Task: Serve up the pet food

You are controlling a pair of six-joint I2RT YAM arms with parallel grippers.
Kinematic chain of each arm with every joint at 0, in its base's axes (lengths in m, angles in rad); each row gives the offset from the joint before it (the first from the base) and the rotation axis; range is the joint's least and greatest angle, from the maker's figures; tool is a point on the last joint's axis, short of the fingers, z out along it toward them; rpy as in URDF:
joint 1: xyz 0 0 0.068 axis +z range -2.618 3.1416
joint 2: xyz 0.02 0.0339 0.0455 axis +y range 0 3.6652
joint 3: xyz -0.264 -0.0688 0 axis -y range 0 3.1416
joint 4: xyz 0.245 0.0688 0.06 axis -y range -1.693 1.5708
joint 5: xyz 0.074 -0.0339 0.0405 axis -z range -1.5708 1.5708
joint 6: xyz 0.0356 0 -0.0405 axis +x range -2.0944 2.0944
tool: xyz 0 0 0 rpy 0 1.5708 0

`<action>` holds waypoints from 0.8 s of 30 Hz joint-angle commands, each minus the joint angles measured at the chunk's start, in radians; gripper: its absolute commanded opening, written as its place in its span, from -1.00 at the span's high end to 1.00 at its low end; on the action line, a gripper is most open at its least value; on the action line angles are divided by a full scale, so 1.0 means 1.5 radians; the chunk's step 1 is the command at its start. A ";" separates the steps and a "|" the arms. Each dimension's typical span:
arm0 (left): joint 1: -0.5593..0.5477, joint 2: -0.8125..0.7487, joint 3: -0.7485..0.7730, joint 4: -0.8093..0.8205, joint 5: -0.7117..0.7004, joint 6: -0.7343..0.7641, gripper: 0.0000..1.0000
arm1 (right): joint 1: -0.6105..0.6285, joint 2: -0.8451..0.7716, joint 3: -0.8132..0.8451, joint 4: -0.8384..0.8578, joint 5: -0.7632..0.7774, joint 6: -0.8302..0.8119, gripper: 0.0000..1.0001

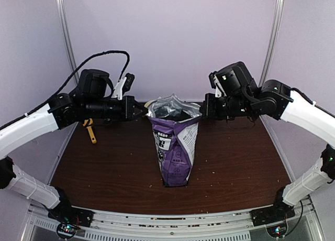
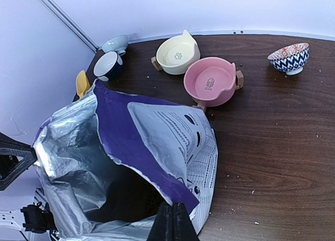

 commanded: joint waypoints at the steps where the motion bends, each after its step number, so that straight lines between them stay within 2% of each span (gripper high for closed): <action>1: 0.018 -0.005 0.019 0.025 -0.024 0.016 1.00 | -0.017 -0.030 -0.004 -0.012 0.057 0.004 1.00; 6: 0.018 -0.001 0.020 0.050 0.019 0.036 1.00 | -0.018 -0.030 -0.010 0.009 0.027 -0.007 1.00; 7: 0.017 0.000 0.026 0.048 0.032 0.051 0.84 | -0.018 -0.033 -0.009 0.017 0.011 -0.022 0.89; 9: 0.017 -0.013 0.038 0.034 0.017 0.075 0.32 | -0.017 -0.040 -0.003 0.025 -0.003 -0.053 0.40; 10: 0.017 -0.025 0.036 0.028 -0.004 0.083 -0.04 | -0.018 -0.051 -0.002 0.026 0.000 -0.063 0.14; 11: 0.017 -0.039 0.033 0.023 -0.028 0.092 -0.23 | -0.018 -0.061 -0.003 0.027 0.005 -0.071 -0.05; 13: 0.018 -0.067 0.025 0.011 -0.073 0.105 -0.48 | -0.018 -0.081 -0.011 0.031 0.021 -0.080 -0.32; 17: 0.023 -0.099 0.007 -0.011 -0.114 0.111 -0.66 | -0.019 -0.111 -0.036 0.043 0.041 -0.084 -0.53; 21: 0.038 -0.114 -0.017 -0.026 -0.132 0.094 -0.69 | -0.020 -0.123 -0.061 0.056 0.043 -0.074 -0.58; 24: 0.089 -0.130 -0.048 -0.053 -0.143 0.071 -0.73 | -0.022 -0.129 -0.076 0.061 0.046 -0.068 -0.60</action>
